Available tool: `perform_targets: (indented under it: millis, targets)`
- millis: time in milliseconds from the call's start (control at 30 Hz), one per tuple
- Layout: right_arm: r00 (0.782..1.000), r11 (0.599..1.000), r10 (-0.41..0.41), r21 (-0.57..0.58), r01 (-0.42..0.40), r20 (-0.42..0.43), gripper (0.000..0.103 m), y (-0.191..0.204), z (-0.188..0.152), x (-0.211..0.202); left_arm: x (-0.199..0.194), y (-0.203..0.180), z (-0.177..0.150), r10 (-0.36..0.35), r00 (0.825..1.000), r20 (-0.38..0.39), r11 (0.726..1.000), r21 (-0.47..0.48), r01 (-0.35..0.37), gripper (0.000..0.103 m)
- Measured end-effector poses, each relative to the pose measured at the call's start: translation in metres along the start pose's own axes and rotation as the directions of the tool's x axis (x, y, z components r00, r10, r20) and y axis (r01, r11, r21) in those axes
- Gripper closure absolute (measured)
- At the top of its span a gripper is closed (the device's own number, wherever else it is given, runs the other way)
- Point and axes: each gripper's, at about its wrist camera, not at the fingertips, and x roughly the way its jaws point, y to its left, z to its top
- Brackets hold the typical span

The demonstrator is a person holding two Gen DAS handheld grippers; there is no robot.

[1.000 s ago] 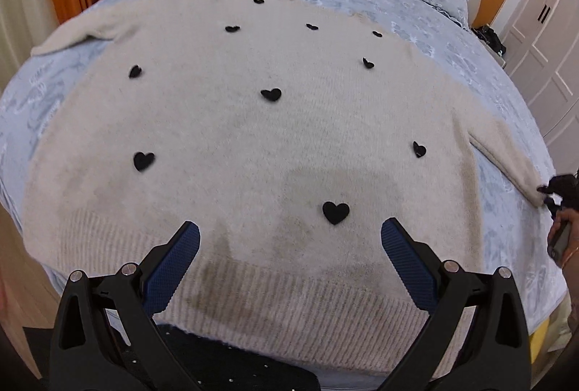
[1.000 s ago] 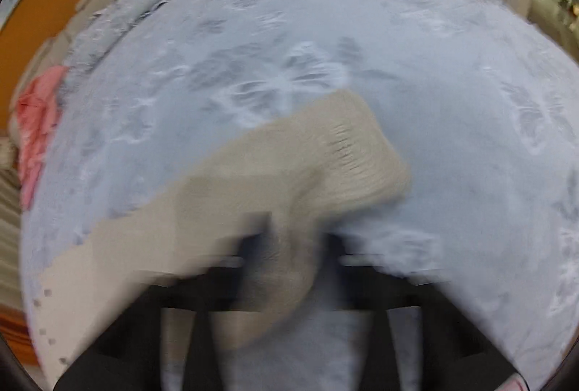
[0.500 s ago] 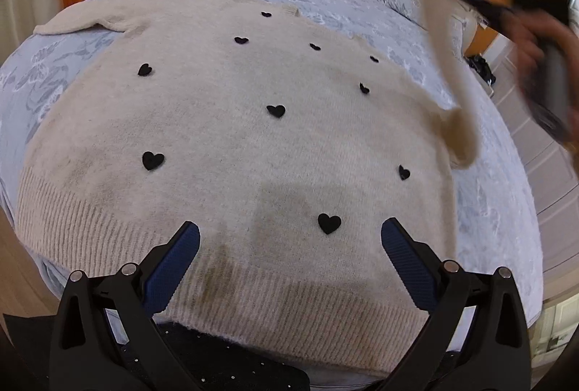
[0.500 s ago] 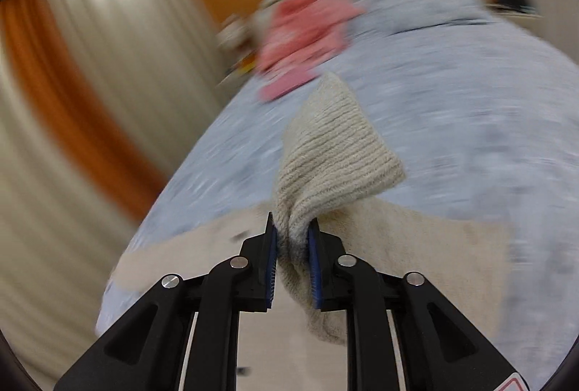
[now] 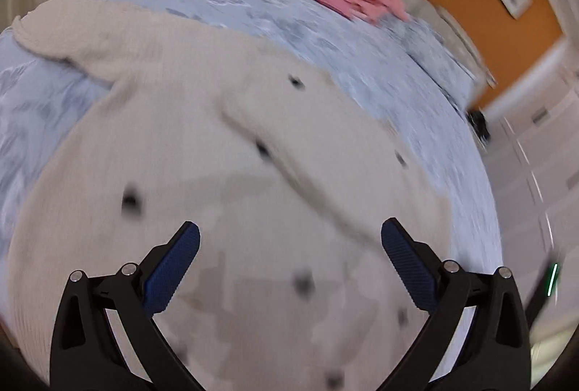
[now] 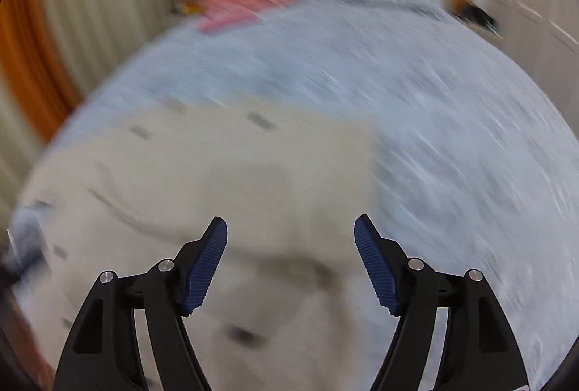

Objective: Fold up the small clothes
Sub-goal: 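Fold the sleeve across the sweater body and release with the right gripper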

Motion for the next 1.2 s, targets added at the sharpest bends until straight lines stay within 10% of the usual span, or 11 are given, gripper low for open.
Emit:
perform_targets:
  millis: [233, 267, 333, 433, 733, 867, 1100, 1200]
  targets:
    - [0.997, 0.995, 0.031, 0.092, -0.025, -0.072, 0.032, -0.023, -0.010, 0.055, 0.097, 0.007, 0.048, 0.135, 0.984, -0.112, 0.989, -0.039, -0.140, 0.013]
    - [0.997, 0.994, 0.039, 0.101, -0.033, -0.063, 0.040, -0.021, -0.006, 0.060, 0.093, 0.004, 0.050, 0.146, 0.988, -0.057, 0.988, -0.034, -0.148, 0.029]
    - [0.992, 0.986, 0.111, 0.129, -0.104, -0.051, 0.090, -0.022, 0.002, 0.063, 0.088, -0.003, 0.055, 0.108, 0.994, -0.010, 0.994, 0.014, -0.107, 0.068]
    - [0.986, 0.972, 0.161, 0.169, -0.165, 0.041, 0.093, -0.032, 0.019, 0.046, 0.082, 0.001, 0.067, 0.104, 0.994, 0.040, 0.994, 0.008, -0.105, 0.089]
    - [0.991, 0.949, 0.131, 0.287, -0.133, 0.028, 0.094, -0.079, -0.007, 0.056, 0.101, 0.006, 0.050, 0.160, 0.987, 0.031, 0.984, 0.080, -0.162, 0.087]
    - [0.994, 0.972, 0.097, 0.217, -0.086, -0.040, 0.091, -0.067, -0.006, 0.065, 0.088, 0.024, 0.056, 0.079, 0.997, 0.017, 0.997, -0.005, -0.079, 0.083]
    - [1.000, 0.996, 0.026, 0.080, -0.026, 0.005, 0.052, -0.043, -0.031, -0.010, -0.006, 0.129, 0.094, 0.165, 0.959, 0.232, 0.972, -0.201, -0.119, 0.013]
    - [0.997, 0.995, 0.067, 0.076, -0.063, -0.042, 0.048, -0.034, -0.062, -0.030, -0.029, 0.199, 0.120, 0.294, 0.924, 0.244, 0.915, -0.353, -0.198, 0.013]
